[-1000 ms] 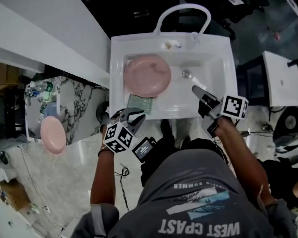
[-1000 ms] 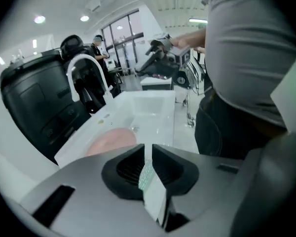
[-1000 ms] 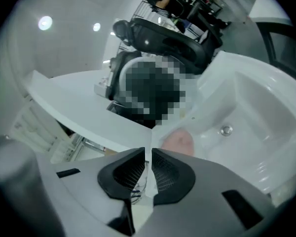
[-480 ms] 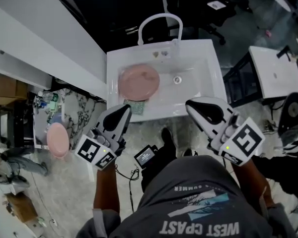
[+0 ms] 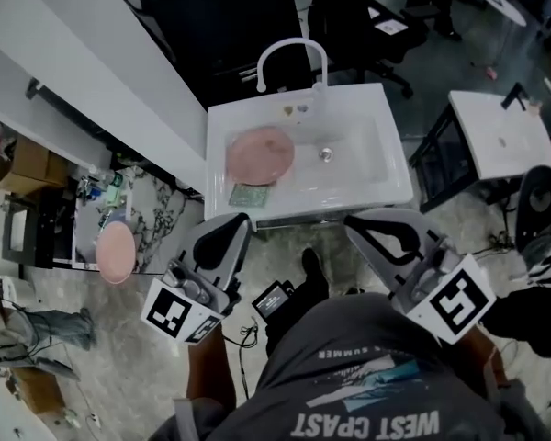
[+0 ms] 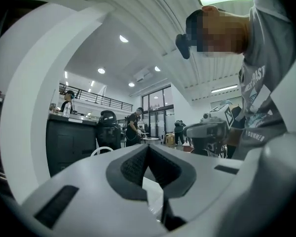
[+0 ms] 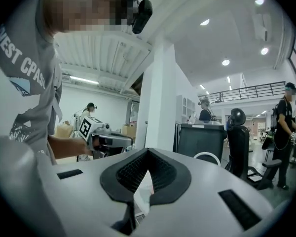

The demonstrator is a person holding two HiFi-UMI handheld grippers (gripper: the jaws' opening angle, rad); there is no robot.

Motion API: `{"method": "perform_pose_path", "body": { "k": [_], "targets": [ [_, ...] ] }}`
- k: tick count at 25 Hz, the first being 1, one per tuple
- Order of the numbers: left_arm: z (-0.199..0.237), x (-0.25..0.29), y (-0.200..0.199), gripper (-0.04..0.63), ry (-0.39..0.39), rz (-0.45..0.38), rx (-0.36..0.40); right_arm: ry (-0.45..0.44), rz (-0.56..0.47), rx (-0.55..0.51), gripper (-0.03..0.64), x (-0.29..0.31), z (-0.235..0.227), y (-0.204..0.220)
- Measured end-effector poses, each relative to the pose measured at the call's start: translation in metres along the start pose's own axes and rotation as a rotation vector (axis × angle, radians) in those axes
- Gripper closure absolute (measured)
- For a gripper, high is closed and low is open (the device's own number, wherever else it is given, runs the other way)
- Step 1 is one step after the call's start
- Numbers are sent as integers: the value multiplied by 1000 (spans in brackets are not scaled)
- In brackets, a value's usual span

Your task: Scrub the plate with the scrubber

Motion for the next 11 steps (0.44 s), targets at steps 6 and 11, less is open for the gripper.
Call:
{"method": "perform_pose_path", "body": {
  "k": [6, 11],
  "targets": [
    [-22, -23, -9, 595, -18, -19, 27, -19, -4, -31, 589, -10, 16, -8],
    [-30, -43, -9, 595, -36, -21, 23, -23, -1, -28, 589, -15, 30, -10]
  ]
}}
Point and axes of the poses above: the fingertips, and each gripper's own axes: x forward along the fingers, z to its left, y out of its underside, the point moved 9 cm from there along -x, backward along the fingers, and after that the axes turned 5 degrees about -y, right-handed, at the moved point
